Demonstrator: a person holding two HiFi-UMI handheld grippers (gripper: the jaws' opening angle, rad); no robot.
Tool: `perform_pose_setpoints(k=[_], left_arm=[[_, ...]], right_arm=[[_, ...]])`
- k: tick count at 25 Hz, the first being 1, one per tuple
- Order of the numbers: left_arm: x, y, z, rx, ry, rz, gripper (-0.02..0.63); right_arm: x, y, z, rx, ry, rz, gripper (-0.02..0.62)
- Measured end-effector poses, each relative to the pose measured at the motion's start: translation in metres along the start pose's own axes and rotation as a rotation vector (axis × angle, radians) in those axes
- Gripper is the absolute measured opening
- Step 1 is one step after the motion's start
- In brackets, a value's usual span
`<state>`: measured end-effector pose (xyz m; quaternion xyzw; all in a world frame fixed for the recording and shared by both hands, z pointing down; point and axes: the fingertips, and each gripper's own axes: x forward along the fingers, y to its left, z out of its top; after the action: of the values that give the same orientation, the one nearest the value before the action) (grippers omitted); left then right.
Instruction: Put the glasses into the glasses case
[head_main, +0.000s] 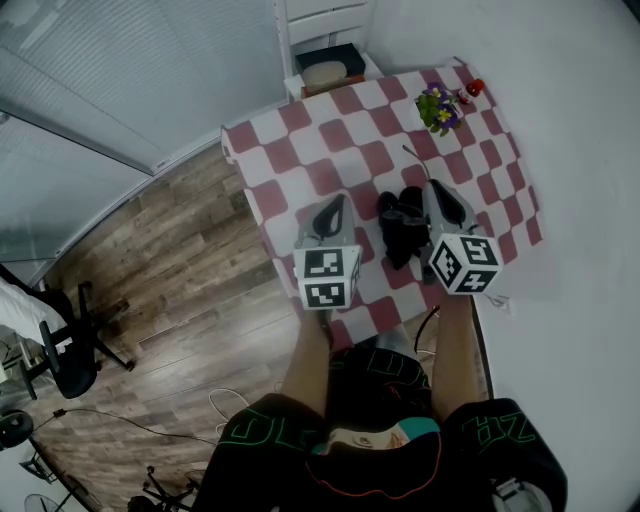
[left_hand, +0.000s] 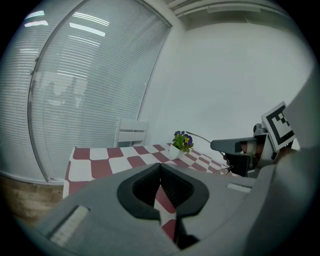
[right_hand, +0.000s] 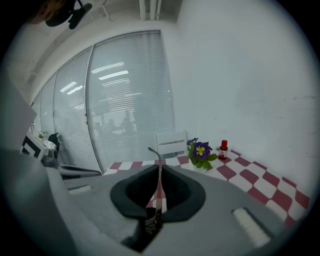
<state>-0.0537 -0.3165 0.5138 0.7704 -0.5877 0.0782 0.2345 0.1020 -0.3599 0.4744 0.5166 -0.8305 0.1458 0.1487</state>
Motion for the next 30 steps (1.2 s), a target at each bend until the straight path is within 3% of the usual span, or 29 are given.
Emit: perform_pose_setpoints(k=[17, 30], left_arm=[[0.007, -0.009, -0.012, 0.006, 0.031, -0.020, 0.009], [0.001, -0.017, -0.019, 0.002, 0.036, -0.035, 0.009]], right_arm=[[0.000, -0.003, -0.037, 0.025, 0.082, -0.007, 0.023], [-0.007, 0.006, -0.084, 0.042, 0.204, -0.009, 0.023]])
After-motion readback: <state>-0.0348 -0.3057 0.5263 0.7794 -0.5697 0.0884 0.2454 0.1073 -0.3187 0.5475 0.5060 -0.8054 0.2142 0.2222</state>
